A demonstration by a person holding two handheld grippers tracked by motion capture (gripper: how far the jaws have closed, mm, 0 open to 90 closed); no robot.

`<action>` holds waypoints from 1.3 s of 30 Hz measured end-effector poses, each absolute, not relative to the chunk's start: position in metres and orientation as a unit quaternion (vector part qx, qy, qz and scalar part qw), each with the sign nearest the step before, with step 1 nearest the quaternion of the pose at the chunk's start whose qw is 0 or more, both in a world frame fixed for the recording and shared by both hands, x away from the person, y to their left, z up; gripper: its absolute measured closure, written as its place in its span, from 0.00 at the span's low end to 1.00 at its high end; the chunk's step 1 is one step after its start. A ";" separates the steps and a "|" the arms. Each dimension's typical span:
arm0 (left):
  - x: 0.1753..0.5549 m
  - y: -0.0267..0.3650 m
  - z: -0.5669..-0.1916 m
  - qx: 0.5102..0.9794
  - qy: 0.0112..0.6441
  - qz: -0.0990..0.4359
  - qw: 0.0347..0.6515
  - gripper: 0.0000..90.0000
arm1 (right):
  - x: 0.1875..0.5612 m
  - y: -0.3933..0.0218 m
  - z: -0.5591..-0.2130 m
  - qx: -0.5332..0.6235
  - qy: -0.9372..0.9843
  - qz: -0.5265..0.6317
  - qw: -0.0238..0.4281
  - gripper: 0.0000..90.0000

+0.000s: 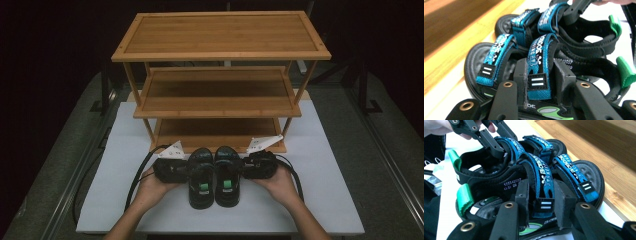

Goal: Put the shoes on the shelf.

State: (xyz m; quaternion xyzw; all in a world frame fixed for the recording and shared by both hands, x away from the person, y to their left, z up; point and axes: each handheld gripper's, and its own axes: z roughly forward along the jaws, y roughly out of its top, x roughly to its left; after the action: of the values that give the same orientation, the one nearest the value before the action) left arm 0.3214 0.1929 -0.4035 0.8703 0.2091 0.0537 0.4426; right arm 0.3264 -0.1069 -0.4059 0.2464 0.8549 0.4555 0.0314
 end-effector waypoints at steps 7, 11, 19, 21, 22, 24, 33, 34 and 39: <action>0.325 0.193 -0.396 0.856 0.220 0.087 0.460 0.77 | 0.328 -0.105 -0.399 0.256 0.845 0.469 0.037 0.77; 0.331 0.193 -0.393 0.850 0.224 0.096 0.467 0.77 | 0.331 -0.105 -0.394 0.262 0.839 0.475 0.048 0.77; 0.355 0.187 -0.390 0.843 0.228 0.109 0.475 0.77 | 0.349 -0.108 -0.390 0.279 0.822 0.489 0.084 0.77; 0.361 0.186 -0.391 0.841 0.230 0.114 0.475 0.77 | 0.357 -0.108 -0.391 0.281 0.817 0.496 0.087 0.77; 0.364 0.186 -0.391 0.841 0.232 0.117 0.475 0.77 | 0.360 -0.108 -0.391 0.282 0.815 0.498 0.090 0.77; 0.369 0.185 -0.391 0.839 0.234 0.123 0.475 0.77 | 0.367 -0.107 -0.392 0.285 0.811 0.503 0.094 0.77; 0.383 0.182 -0.399 0.829 0.237 0.150 0.485 0.77 | 0.383 -0.103 -0.402 0.290 0.803 0.505 0.127 0.77; 0.384 0.182 -0.399 0.827 0.237 0.151 0.487 0.77 | 0.384 -0.103 -0.403 0.292 0.801 0.506 0.127 0.77; 0.385 0.185 -0.404 0.830 0.234 0.141 0.486 0.77 | 0.385 -0.104 -0.406 0.293 0.804 0.503 0.119 0.77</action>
State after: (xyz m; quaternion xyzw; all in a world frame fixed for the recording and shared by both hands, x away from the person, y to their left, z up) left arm 0.3855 0.1847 -0.4036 0.8302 0.2345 0.1410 0.4857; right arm 0.3849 -0.1045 -0.4060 0.2934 0.8041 0.5032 0.1187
